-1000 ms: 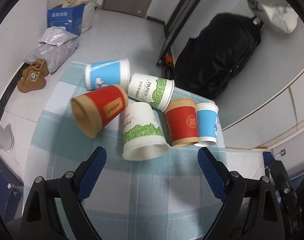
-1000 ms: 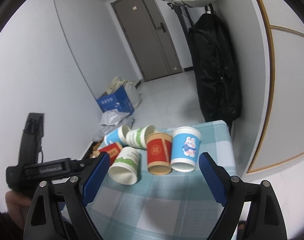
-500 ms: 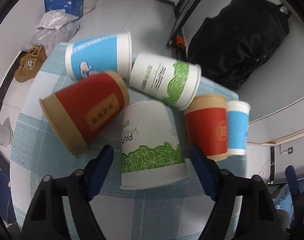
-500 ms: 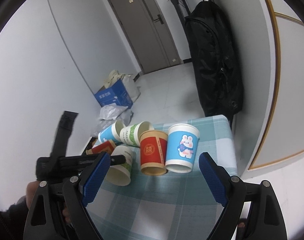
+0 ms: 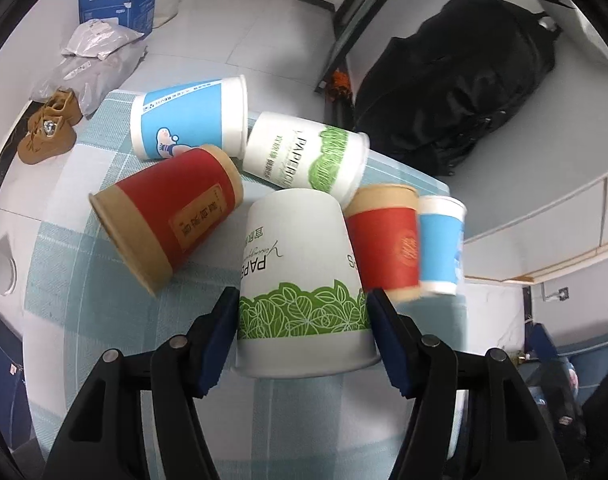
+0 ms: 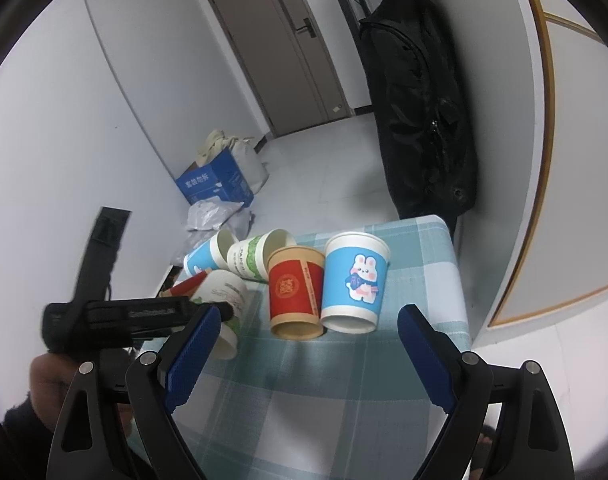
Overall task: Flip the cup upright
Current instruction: 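Move the left gripper down and close it on the white green-leaf cup, then lift the white green-leaf cup with the left gripper and carry it toward the tablecloth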
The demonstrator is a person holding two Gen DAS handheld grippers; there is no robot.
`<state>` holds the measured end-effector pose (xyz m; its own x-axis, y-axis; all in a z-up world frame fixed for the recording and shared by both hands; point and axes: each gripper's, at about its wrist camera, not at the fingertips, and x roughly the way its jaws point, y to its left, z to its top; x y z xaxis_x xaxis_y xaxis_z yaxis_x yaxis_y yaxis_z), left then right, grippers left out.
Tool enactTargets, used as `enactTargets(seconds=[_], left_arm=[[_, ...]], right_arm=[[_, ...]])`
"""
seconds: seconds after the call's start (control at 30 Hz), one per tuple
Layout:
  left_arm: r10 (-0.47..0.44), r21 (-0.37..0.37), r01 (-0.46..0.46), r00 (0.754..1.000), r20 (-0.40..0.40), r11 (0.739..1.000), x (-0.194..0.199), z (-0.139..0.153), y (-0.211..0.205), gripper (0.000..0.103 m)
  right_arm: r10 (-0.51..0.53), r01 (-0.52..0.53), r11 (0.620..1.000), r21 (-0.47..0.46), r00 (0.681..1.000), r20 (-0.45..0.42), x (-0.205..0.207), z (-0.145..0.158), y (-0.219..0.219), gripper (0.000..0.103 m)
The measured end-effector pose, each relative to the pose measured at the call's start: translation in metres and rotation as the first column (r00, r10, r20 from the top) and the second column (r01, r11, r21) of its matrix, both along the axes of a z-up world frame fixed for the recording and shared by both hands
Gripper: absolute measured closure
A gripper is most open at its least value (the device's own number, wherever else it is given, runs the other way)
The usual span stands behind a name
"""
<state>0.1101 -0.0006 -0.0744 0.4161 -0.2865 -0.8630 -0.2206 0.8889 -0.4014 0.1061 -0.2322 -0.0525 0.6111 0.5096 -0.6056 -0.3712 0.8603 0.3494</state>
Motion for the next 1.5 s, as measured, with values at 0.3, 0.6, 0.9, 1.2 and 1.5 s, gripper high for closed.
enactTargets(seconds=[0.3,0.6,0.9,1.2,1.5], left_arm=[[-0.024,-0.006,0.025,0.992,0.121,1.000,-0.036,0.056,-0.006,0.043],[0.014,0.011,-0.016,0.981,0.191,1.000,-0.077,0.082,0.005,0.043],[0.035,0.001,-0.036,0.976,0.216,0.999,-0.104,0.071,0.018,0.043],[0.030,-0.027,-0.026,0.989,0.148,0.999,-0.105,0.027,0.023,0.043],[0.000,-0.053,0.003,0.998,0.064,0.999,-0.099,-0.011,0.019,0.043]], right_arm=[[0.043,-0.043,0.999,-0.002,0.998,-0.040,-0.018,-0.005,0.013,0.012],[0.140,-0.138,0.990,-0.025,0.983,0.119,-0.060,0.017,0.031,0.012],[0.191,-0.180,0.981,-0.071,0.961,0.199,-0.090,0.022,0.043,0.012],[0.216,-0.190,0.970,-0.148,0.960,0.179,-0.099,0.007,0.040,0.012],[0.221,-0.189,0.960,-0.208,0.965,0.139,-0.094,-0.017,0.034,0.012]])
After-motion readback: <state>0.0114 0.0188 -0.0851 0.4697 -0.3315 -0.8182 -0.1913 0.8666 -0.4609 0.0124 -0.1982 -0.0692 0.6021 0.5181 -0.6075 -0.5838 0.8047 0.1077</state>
